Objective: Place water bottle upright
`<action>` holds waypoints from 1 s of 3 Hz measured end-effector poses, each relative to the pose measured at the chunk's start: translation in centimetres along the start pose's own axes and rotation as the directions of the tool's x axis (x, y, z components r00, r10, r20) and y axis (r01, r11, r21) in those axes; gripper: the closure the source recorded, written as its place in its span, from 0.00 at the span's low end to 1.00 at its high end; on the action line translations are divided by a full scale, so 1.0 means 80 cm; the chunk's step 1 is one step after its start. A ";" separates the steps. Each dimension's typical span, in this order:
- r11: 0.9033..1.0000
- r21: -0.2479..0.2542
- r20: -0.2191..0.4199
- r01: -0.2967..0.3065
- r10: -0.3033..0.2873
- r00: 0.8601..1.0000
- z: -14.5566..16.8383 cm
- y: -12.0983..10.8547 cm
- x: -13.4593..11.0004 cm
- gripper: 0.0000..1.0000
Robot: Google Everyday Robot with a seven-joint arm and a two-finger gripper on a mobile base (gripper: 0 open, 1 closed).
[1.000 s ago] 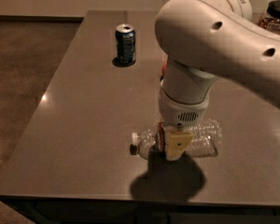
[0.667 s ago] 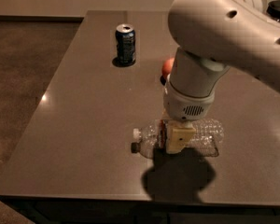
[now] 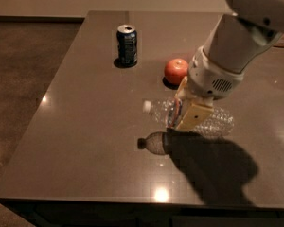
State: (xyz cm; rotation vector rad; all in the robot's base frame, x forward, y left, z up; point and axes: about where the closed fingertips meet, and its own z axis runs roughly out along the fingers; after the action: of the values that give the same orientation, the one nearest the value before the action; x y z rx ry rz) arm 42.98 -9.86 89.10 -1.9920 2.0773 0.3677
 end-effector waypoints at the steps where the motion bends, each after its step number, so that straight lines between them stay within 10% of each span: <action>1: 0.997 0.061 0.203 -0.036 0.023 0.979 -0.054 -0.013 -0.022 1.00; 2: 0.992 0.098 0.338 -0.072 0.035 0.940 -0.084 -0.019 -0.038 1.00; 3: 0.983 0.096 0.490 -0.158 0.092 0.867 -0.093 -0.025 -0.048 1.00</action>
Offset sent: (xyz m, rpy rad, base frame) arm 0.0236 0.0020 0.1091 0.5049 -0.1420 -0.1520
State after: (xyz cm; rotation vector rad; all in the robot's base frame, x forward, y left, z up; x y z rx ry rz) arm 45.12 -8.86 97.39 -1.4948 1.8505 0.6594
